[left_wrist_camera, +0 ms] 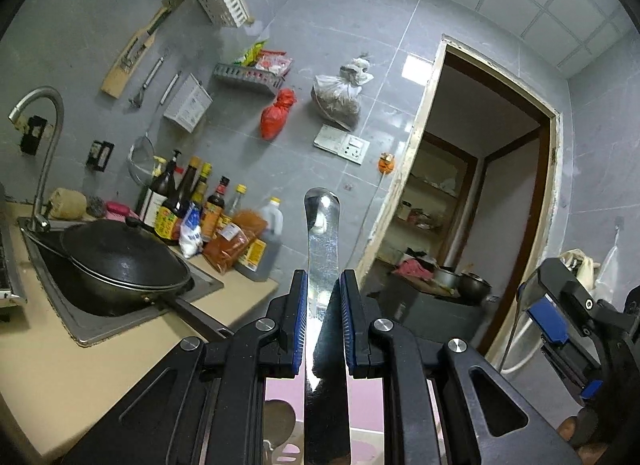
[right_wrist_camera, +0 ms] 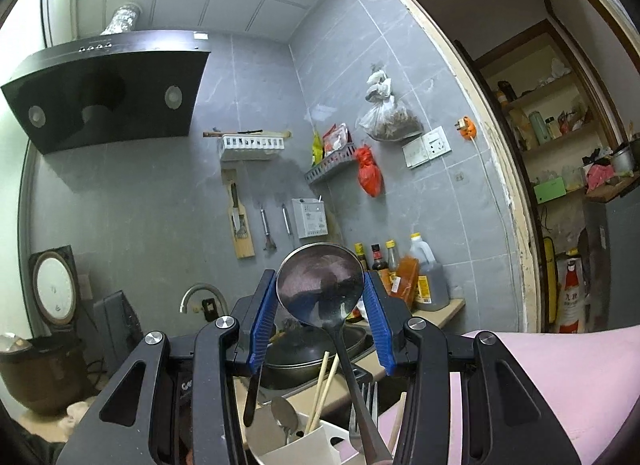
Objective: Organize utensils
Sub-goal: 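Lower the knife into the caddy with the left tool while the right tool drops the spoon in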
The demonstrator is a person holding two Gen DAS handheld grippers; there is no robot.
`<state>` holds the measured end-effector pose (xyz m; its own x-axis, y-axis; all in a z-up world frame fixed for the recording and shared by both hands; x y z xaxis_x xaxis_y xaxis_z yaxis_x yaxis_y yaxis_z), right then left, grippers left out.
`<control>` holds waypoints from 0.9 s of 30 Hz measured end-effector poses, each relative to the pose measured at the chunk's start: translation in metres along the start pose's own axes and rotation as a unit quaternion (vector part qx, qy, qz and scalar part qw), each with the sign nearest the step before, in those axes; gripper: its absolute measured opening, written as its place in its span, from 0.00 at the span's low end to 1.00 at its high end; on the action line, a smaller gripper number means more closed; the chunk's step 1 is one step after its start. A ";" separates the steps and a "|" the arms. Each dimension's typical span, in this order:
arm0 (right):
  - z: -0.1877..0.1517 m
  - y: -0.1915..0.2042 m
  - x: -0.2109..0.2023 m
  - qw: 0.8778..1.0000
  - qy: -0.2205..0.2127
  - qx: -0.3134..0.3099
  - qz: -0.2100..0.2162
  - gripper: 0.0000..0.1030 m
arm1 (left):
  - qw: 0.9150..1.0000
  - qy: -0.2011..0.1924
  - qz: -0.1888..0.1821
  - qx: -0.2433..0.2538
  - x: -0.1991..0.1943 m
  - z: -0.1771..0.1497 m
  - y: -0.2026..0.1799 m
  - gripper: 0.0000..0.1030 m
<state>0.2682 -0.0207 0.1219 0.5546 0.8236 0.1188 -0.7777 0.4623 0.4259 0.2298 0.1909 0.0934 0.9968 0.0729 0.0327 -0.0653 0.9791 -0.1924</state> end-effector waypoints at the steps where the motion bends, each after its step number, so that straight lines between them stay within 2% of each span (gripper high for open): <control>1: -0.001 -0.001 0.001 1.000 -0.001 0.001 0.000 0.39 | 1.000 -0.004 0.005 0.003 -0.001 -0.003 -0.001 0.12; 8: -0.024 -0.016 0.001 1.000 0.014 0.016 0.001 0.39 | 1.000 -0.007 0.018 0.014 -0.001 -0.023 -0.004 0.12; 16: -0.036 -0.030 -0.003 0.999 0.031 0.039 0.000 0.39 | 0.998 0.001 0.018 0.068 -0.008 -0.044 -0.018 0.13; 21: -0.042 -0.030 -0.003 0.999 0.042 0.024 -0.008 0.40 | 0.997 0.018 0.011 0.074 -0.012 -0.051 -0.020 0.13; 27: -0.050 -0.026 -0.002 0.999 0.054 0.004 -0.007 0.40 | 0.996 0.015 0.013 0.087 -0.022 -0.053 -0.024 0.13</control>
<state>0.2729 -0.0180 0.0658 0.5305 0.8476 0.0153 -0.7670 0.4722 0.4345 0.2120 0.1553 0.0450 0.9954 0.0955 0.0002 -0.0955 0.9952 -0.0194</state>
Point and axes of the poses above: each gripper's, at about its wrist camera, not at the fingertips, and x roughly the way its jaws point, y to its left, z to its top, the point moved 3 cm from there along x, roughly the way its jaws point, and after that the axes turned 12 degrees about x, right-handed, at the moved point
